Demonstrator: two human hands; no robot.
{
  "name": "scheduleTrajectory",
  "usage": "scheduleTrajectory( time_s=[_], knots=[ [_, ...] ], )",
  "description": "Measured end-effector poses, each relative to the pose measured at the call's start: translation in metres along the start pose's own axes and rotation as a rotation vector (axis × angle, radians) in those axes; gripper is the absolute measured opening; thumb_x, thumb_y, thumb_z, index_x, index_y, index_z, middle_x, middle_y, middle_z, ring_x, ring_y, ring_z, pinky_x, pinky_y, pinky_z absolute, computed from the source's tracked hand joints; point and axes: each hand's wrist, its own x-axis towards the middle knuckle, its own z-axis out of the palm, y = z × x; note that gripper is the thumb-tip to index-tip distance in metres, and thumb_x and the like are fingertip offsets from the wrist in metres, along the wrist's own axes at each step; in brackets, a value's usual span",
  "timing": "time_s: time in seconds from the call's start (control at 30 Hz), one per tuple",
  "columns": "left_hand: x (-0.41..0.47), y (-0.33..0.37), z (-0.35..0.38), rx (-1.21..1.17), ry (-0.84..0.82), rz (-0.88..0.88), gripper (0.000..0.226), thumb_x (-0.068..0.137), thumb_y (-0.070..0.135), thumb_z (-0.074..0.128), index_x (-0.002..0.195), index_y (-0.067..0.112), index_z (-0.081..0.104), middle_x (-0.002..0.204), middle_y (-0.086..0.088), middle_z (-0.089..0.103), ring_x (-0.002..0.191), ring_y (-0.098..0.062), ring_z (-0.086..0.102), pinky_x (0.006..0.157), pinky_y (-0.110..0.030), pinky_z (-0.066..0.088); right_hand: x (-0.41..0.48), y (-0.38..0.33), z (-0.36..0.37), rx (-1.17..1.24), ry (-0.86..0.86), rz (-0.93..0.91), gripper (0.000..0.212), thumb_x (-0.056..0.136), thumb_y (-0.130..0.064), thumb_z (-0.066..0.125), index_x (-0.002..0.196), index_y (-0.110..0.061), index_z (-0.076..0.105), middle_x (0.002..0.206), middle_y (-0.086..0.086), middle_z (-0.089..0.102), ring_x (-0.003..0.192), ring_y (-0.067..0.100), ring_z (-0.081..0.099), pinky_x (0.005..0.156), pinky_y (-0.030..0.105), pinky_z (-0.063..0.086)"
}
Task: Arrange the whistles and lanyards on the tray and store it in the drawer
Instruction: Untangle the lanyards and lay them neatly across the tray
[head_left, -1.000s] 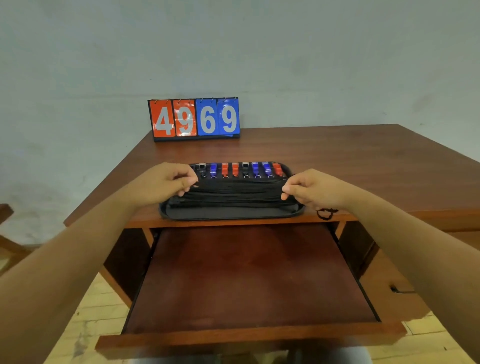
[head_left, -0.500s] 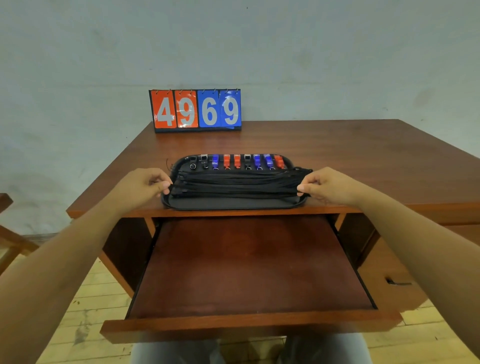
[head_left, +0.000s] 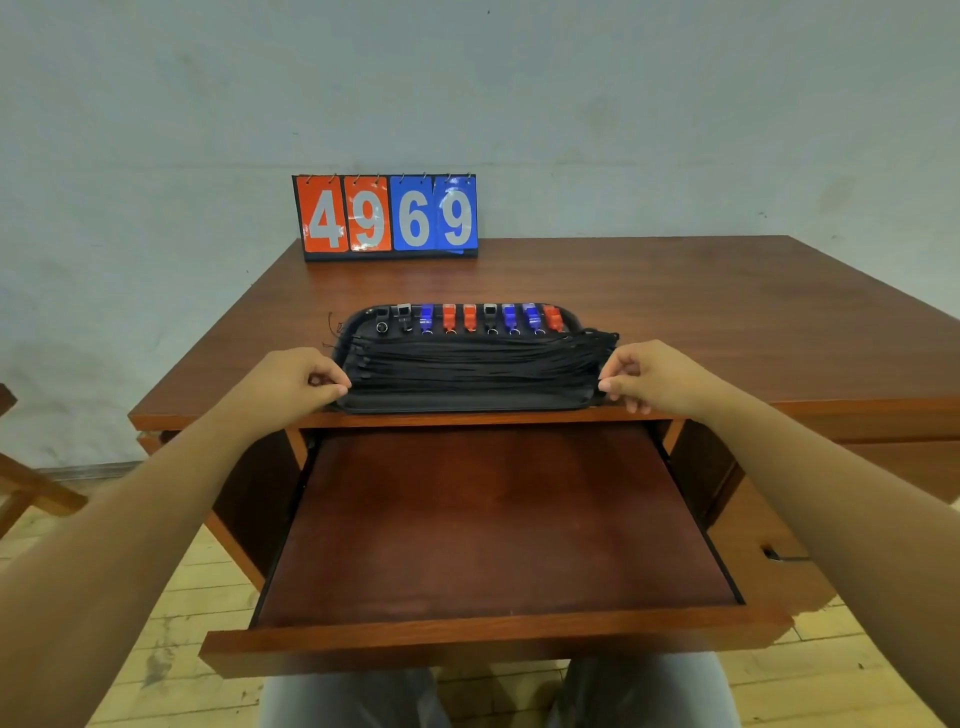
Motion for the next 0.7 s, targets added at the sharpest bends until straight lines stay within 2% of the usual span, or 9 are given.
scheduleTrajectory(
  time_s=[0.07, 0.2, 0.33, 0.47, 0.5, 0.57, 0.6, 0.7],
  knots=[
    [0.001, -0.001, -0.001, 0.023, -0.017, -0.002, 0.013, 0.093, 0.021, 0.066, 0.102, 0.022, 0.075, 0.094, 0.009, 0.065, 0.088, -0.006, 0.059, 0.082, -0.024, 0.044, 0.0, 0.001, 0.001, 0.012, 0.008, 0.004, 0.007, 0.098, -0.02, 0.063, 0.094, -0.016, 0.067, 0.079, 0.004, 0.072, 0.057, 0.01, 0.062, 0.056, 0.026, 0.053],
    [0.003, -0.004, -0.003, 0.022, -0.04, 0.001, 0.013, 0.093, 0.023, 0.065, 0.102, 0.021, 0.075, 0.087, 0.013, 0.061, 0.08, 0.001, 0.054, 0.068, -0.019, 0.039, 0.001, 0.006, 0.0, 0.005, 0.056, 0.014, 0.008, 0.098, -0.023, 0.064, 0.094, -0.016, 0.067, 0.076, 0.001, 0.072, 0.056, 0.01, 0.06, 0.054, 0.024, 0.051],
    [0.01, -0.008, -0.001, 0.013, -0.053, -0.014, 0.014, 0.093, 0.022, 0.066, 0.102, 0.023, 0.077, 0.084, 0.013, 0.064, 0.081, -0.002, 0.06, 0.068, -0.021, 0.041, 0.002, 0.008, 0.0, 0.015, 0.087, 0.037, 0.011, 0.097, -0.026, 0.065, 0.092, -0.016, 0.068, 0.079, 0.002, 0.072, 0.065, 0.014, 0.063, 0.058, 0.024, 0.051],
    [0.013, -0.01, 0.004, 0.01, -0.057, -0.051, 0.017, 0.096, 0.021, 0.061, 0.1, 0.023, 0.077, 0.089, 0.008, 0.069, 0.078, -0.005, 0.057, 0.078, -0.029, 0.047, 0.004, 0.008, 0.0, 0.018, 0.103, 0.038, 0.013, 0.094, -0.03, 0.069, 0.089, -0.017, 0.071, 0.093, 0.004, 0.073, 0.085, 0.019, 0.068, 0.076, 0.033, 0.055],
    [0.013, -0.011, 0.005, -0.008, -0.043, -0.044, 0.016, 0.096, 0.02, 0.06, 0.097, 0.023, 0.076, 0.082, 0.009, 0.068, 0.072, -0.003, 0.054, 0.073, -0.027, 0.048, 0.004, 0.007, 0.0, 0.008, 0.103, 0.036, 0.013, 0.093, -0.03, 0.07, 0.089, -0.018, 0.071, 0.096, 0.003, 0.073, 0.091, 0.019, 0.067, 0.082, 0.036, 0.054],
    [0.01, -0.01, 0.007, -0.053, -0.017, -0.041, 0.015, 0.095, 0.017, 0.061, 0.09, 0.021, 0.075, 0.064, 0.01, 0.06, 0.06, -0.003, 0.048, 0.056, -0.02, 0.037, 0.004, 0.007, -0.001, 0.006, 0.104, 0.036, 0.012, 0.093, -0.03, 0.07, 0.089, -0.018, 0.072, 0.1, 0.002, 0.072, 0.096, 0.02, 0.066, 0.087, 0.039, 0.053],
    [0.008, -0.01, 0.007, -0.075, -0.009, -0.045, 0.015, 0.095, 0.016, 0.062, 0.086, 0.022, 0.073, 0.061, 0.007, 0.058, 0.057, -0.005, 0.047, 0.053, -0.02, 0.033, 0.004, 0.006, -0.001, 0.008, 0.104, 0.036, 0.012, 0.093, -0.03, 0.07, 0.089, -0.018, 0.072, 0.1, 0.002, 0.072, 0.096, 0.02, 0.066, 0.088, 0.04, 0.053],
    [0.004, -0.012, 0.007, -0.132, -0.006, -0.074, 0.015, 0.095, 0.019, 0.062, 0.084, 0.023, 0.071, 0.072, -0.001, 0.065, 0.065, -0.01, 0.053, 0.057, -0.023, 0.036, 0.002, 0.008, -0.001, 0.013, 0.102, 0.045, 0.01, 0.093, -0.029, 0.07, 0.09, -0.019, 0.072, 0.099, 0.002, 0.072, 0.096, 0.02, 0.066, 0.087, 0.038, 0.053]
  ],
)
